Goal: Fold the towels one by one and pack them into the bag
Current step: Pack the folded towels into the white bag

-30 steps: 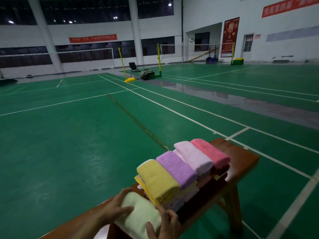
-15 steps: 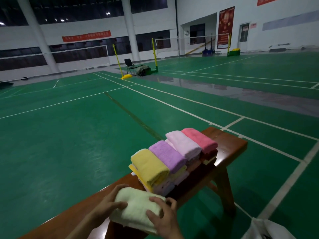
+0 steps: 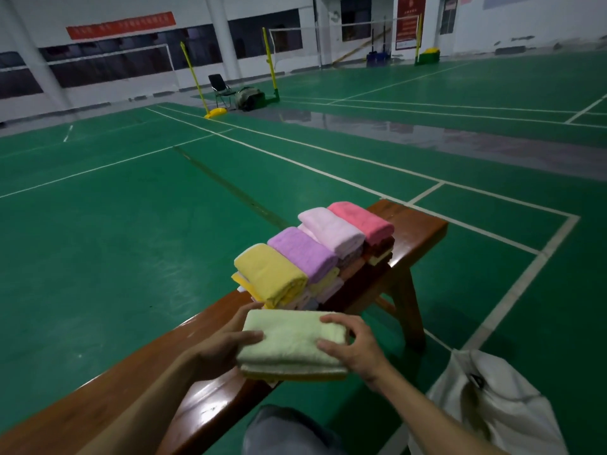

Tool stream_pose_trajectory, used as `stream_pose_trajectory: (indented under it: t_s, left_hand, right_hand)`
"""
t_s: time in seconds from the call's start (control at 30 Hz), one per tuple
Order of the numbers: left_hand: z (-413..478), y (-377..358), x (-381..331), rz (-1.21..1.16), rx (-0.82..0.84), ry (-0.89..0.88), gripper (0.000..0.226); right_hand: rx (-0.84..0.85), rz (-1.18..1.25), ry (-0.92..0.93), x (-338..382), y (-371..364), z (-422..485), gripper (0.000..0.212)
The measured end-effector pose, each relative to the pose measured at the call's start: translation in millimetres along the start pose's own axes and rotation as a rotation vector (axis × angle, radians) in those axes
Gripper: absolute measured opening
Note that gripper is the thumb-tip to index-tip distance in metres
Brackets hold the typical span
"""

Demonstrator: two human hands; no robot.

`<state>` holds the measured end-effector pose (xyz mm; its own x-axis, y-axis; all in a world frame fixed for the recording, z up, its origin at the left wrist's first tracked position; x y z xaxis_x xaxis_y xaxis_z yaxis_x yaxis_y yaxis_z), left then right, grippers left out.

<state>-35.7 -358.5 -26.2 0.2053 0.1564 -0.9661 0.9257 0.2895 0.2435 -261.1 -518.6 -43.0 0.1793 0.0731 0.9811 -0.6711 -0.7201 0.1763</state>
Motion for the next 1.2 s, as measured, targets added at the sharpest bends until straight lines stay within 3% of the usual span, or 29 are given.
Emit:
stream_pose_trajectory:
  t_s: [0.17,0.27,0.53,0.8,1.2]
  left_hand:
    - [5.9,-56.3,-35.6,-0.221,0.017,-0.039,0.066]
    - [14.4,-88.1,-47.9,-0.101,0.067,-0.162,0.059]
    - [77.5,-175.2,-26.4,0.035,0.339,-0.186,0.047]
    - [137.9,-280.5,-8.7,-0.011,0.531,0.030,0.043]
    - [211.5,-403.7,47.3,0.076,0.721,0.058,0.043]
  right_hand:
    - [-0.071,-0.043,0.014,-0.7,48.8,-13.6,0.047]
    - [-0.097,-0.096,-0.001,-10.7,82.3,-26.3,0.045]
    - [-0.185,-0.195,-0.084,-75.4,171.7,-58.1,0.058]
    - [-0.273,-0.178,-0.196,-140.5,254.9,-86.0,0.052]
    - [-0.410,-0.110,-0.329,-246.4,328.4,-108.6,0.045]
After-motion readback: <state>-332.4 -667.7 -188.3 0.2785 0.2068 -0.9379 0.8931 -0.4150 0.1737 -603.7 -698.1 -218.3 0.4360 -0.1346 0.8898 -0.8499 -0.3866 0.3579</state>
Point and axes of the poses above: each hand's wrist, its own z-axis towards the middle knuckle, its own y-axis out of the back of the hand, x = y × z, the point moved 2 cm from there along z, towards the middle knuckle, and after that the axes turned 11 degrees about -y, right-handed, at the moved point
